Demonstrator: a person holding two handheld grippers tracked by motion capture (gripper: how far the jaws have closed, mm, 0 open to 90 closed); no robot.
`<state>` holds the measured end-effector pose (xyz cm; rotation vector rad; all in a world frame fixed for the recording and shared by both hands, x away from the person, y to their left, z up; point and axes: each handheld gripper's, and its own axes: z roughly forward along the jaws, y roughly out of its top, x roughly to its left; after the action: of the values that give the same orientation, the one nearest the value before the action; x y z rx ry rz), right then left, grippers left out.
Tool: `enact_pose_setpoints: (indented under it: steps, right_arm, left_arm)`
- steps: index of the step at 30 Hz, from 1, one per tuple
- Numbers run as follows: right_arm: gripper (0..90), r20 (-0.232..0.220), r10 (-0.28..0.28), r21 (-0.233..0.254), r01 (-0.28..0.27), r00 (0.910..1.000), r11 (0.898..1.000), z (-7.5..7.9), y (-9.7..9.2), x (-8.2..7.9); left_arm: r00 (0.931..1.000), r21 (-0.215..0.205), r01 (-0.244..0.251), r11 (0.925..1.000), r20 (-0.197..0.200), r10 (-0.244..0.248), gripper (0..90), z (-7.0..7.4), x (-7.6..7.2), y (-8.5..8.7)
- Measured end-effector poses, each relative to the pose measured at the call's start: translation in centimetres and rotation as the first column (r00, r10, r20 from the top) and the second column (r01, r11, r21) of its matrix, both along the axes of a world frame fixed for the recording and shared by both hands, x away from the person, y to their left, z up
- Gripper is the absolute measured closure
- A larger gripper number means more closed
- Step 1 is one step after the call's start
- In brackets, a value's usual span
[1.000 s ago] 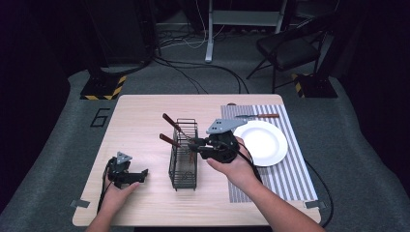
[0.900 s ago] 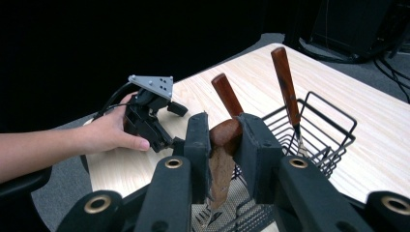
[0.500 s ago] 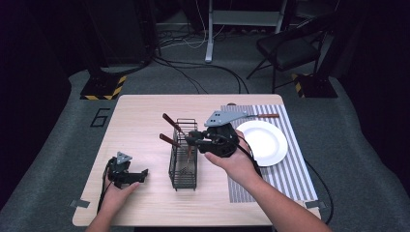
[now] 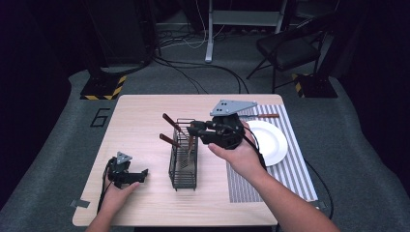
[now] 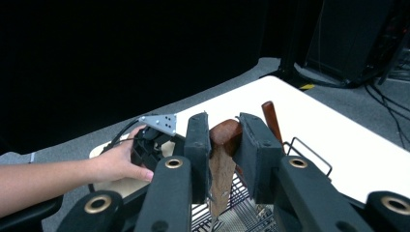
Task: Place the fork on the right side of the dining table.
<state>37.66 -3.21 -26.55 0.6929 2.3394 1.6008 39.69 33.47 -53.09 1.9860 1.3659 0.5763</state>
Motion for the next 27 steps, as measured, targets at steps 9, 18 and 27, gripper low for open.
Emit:
enact_pose_setpoints:
  steps: [9, 18, 27]
  right_arm:
    - [74.3, 0.022, -0.006, 0.021, 0.005, 0.9997, 1.0, 1.7, -0.6, -0.4]
    - [74.3, 0.052, -0.028, 0.038, 0.026, 0.9983, 0.999, 3.2, -2.1, -0.7]
    - [74.4, 0.059, -0.054, 0.035, 0.052, 0.9968, 0.998, 3.4, -3.7, -0.9]
  left_arm:
    - [1.0, 0.0, 0.0, 1.0, 0.0, 0.0, 0.1, 0.0, 0.0, 0.0]
    - [1.0, 0.0, 0.0, 1.0, 0.0, 0.0, 0.1, 0.0, 0.0, 0.0]
    - [1.0, -0.001, 0.001, 1.0, -0.002, -0.001, 0.1, 0.0, 0.0, 0.0]
